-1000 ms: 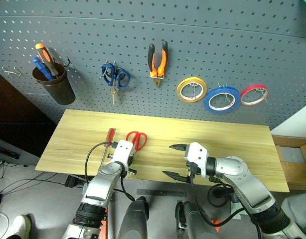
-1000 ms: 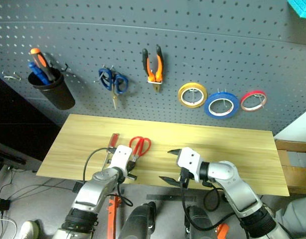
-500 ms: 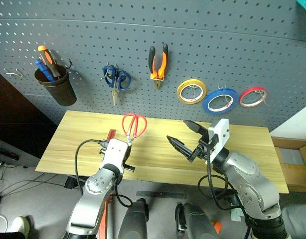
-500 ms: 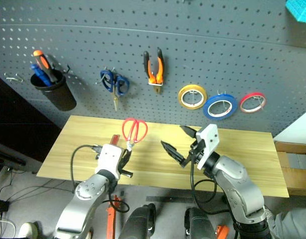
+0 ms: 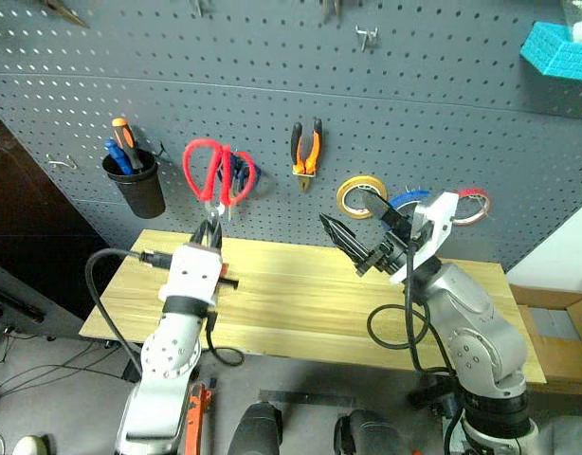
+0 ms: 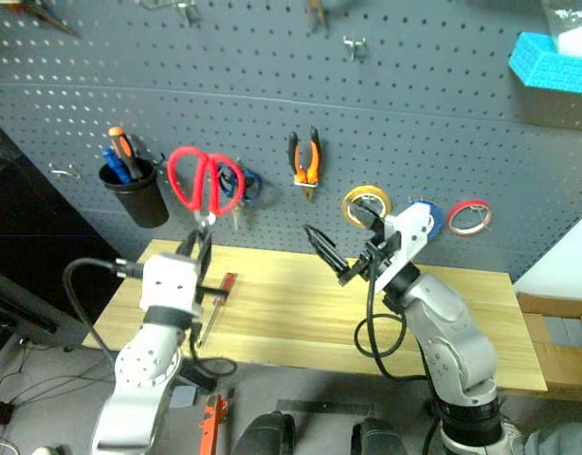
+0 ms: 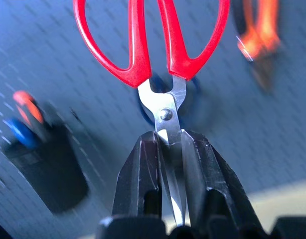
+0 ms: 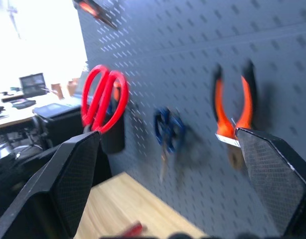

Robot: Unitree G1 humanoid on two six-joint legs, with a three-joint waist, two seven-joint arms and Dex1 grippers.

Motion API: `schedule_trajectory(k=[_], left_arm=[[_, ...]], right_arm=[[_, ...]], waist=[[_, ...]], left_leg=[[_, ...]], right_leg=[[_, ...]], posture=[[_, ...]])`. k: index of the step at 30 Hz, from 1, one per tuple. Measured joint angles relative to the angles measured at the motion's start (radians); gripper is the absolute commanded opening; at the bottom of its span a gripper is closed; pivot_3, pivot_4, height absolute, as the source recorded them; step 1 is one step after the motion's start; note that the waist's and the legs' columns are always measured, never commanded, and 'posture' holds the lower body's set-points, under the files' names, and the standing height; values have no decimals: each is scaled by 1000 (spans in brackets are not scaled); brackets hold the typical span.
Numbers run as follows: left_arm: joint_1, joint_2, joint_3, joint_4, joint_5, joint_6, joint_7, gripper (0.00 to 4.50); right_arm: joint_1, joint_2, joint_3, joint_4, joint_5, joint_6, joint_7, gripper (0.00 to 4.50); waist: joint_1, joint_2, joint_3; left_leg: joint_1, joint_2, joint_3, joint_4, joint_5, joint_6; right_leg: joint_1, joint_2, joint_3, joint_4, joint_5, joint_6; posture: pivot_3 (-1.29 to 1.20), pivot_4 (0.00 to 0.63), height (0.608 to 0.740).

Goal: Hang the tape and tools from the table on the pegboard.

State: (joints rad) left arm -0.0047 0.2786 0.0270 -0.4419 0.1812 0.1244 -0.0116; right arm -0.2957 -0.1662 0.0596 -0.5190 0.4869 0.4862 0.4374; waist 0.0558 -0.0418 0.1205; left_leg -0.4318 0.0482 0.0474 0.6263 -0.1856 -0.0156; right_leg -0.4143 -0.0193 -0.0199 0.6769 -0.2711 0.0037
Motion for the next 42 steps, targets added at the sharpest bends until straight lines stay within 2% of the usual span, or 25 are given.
schedule_trajectory(k=[8, 27, 41, 42], left_arm=[[-49, -11, 29, 155, -72, 40, -49, 294], [-189, -47, 24, 302, -129, 197, -105, 294], [-305, -20, 22, 429, -140, 271, -131, 294], [-315, -16, 23, 442, -140, 271, -131, 644]], right_arm=[[-35, -3, 4, 35, -3, -20, -3, 4500], [-38, -24, 16, 34, -15, -19, -44, 4500], [-34, -48, 44, 11, -14, -18, -40, 4500], [-34, -48, 44, 11, -14, -18, -38, 4500]], waist=[[-1, -2, -24], [-6, -2, -24], [-6, -2, -24], [-7, -2, -24]], left_leg=[[5, 0, 2, 0, 0, 1], [7, 0, 0, 2, 0, 1], [10, 0, 0, 2, 0, 1], [10, 0, 0, 2, 0, 1]], right_leg=[[4, 0, 2, 0, 0, 0], [6, 0, 4, 3, 0, -1], [8, 0, 4, 3, 0, -1], [8, 0, 4, 3, 0, -1]], posture=[[141, 15, 740], [105, 46, 740], [101, 62, 740], [101, 63, 740]])
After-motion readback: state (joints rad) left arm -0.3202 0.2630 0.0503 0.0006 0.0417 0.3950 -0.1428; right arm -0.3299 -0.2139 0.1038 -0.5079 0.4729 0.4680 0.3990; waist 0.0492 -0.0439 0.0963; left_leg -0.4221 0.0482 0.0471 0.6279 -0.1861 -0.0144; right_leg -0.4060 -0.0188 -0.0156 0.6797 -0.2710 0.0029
